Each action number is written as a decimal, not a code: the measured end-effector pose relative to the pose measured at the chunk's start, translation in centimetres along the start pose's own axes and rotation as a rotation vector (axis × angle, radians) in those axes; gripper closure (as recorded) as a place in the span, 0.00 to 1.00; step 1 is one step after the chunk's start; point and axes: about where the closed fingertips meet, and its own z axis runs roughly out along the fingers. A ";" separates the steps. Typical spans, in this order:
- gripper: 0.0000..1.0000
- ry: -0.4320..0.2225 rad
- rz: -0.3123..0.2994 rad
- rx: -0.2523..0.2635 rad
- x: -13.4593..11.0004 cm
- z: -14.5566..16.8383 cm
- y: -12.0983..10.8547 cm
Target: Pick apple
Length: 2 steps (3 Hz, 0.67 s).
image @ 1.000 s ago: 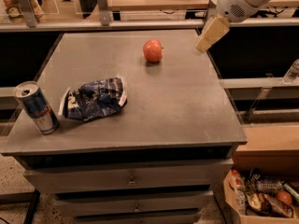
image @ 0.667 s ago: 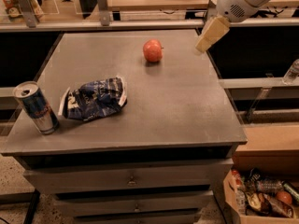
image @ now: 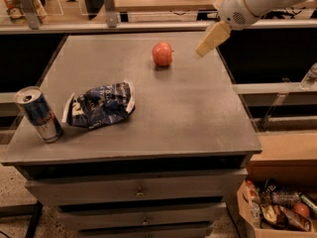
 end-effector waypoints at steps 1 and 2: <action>0.00 -0.078 0.035 -0.028 -0.6 3.3 -0.3; 0.00 -0.148 0.084 -0.050 -1.0 6.6 -0.5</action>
Offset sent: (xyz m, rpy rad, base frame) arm 0.0640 0.0566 -0.0562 0.2858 0.0244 0.0191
